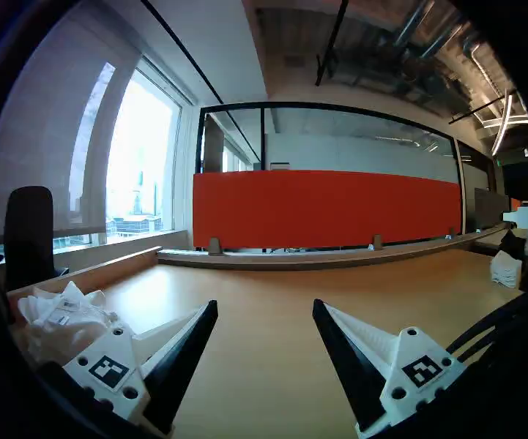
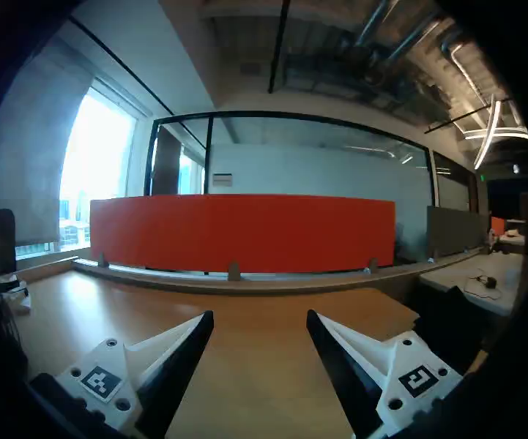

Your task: Fold towel

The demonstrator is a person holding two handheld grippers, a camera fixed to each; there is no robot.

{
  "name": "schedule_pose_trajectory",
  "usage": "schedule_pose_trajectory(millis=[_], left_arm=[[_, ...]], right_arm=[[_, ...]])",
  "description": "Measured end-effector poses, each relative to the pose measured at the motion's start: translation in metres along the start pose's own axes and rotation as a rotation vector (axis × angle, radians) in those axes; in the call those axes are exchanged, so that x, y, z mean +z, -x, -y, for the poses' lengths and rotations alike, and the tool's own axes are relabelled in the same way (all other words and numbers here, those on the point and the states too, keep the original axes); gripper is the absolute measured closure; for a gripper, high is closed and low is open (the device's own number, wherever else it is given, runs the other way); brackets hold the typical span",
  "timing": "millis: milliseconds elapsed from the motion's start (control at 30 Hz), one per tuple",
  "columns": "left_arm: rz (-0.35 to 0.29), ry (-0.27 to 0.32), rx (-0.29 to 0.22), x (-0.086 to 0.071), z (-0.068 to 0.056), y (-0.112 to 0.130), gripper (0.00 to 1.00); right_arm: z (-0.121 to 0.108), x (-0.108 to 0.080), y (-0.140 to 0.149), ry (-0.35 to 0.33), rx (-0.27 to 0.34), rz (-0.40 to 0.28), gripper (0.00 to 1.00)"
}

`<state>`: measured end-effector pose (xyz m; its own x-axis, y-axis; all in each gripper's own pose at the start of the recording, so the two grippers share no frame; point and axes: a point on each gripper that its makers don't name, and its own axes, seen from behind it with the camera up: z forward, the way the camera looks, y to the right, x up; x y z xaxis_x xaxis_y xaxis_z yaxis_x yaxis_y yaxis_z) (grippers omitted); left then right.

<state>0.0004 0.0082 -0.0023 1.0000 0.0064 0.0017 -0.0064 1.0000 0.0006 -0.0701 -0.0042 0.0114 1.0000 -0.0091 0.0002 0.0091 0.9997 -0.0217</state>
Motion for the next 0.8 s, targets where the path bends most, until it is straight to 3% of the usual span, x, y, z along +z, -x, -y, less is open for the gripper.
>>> schedule_pose_trajectory(millis=[233,800], left_arm=[[0.0,0.0,0.0,0.0,-0.001,0.0,0.04],[0.0,0.0,0.0,0.0,-0.001,-0.001,0.04]], right_arm=[[-0.016,-0.001,0.025,0.006,0.029,-0.006,0.01],[-0.02,0.002,0.059,0.002,0.044,0.006,0.01]])
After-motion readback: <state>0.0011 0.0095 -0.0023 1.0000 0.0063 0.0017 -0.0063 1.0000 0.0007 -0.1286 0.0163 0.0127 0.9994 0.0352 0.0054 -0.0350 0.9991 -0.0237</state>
